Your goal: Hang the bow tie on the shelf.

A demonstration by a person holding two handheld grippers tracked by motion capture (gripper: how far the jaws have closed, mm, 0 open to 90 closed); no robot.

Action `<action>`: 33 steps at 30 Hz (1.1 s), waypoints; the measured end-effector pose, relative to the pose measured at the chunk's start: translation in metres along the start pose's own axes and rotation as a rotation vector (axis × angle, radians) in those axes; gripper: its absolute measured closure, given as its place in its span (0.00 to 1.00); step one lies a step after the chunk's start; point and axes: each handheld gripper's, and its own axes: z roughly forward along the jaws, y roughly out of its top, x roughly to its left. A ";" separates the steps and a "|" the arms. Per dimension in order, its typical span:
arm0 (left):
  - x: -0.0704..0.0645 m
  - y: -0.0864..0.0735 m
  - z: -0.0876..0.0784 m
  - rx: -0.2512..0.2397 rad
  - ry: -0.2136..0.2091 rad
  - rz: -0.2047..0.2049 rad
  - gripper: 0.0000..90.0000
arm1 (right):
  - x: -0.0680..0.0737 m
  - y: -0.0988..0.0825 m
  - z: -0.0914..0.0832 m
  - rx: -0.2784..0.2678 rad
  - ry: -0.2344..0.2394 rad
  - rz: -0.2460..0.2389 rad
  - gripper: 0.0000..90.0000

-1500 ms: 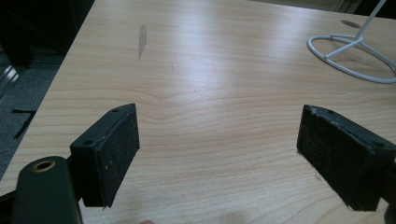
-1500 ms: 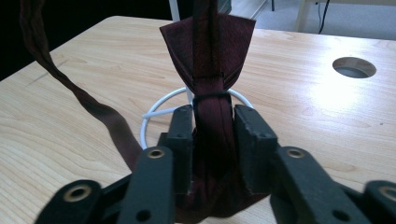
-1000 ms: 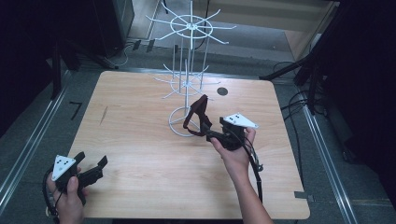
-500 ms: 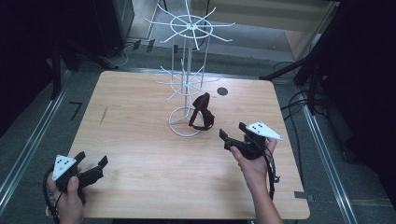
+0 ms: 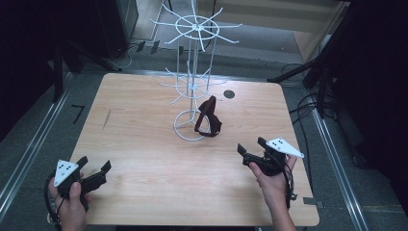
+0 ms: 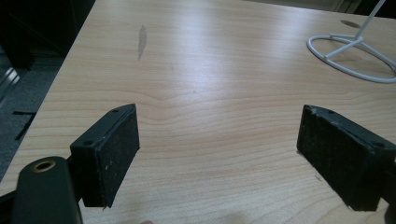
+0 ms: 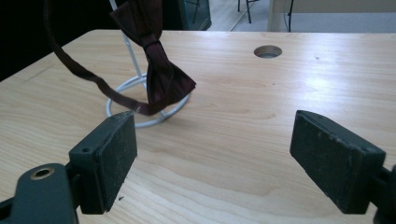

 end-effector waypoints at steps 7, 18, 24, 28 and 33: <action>0.000 0.000 0.000 -0.002 -0.001 0.000 0.15 | -0.008 -0.007 -0.009 -0.005 -0.012 0.011 0.17; 0.000 0.000 0.000 -0.002 -0.001 -0.001 0.15 | -0.022 -0.020 -0.021 0.000 -0.028 0.024 0.16; 0.000 0.000 0.000 -0.003 -0.002 -0.002 0.15 | -0.031 -0.028 -0.028 0.009 -0.051 0.022 0.15; -0.001 0.000 -0.001 0.000 -0.001 0.004 0.15 | -0.038 -0.032 -0.033 0.007 -0.063 0.031 0.15; -0.001 -0.001 -0.001 -0.004 -0.001 0.004 0.15 | -0.046 -0.037 -0.040 0.010 -0.083 0.043 0.15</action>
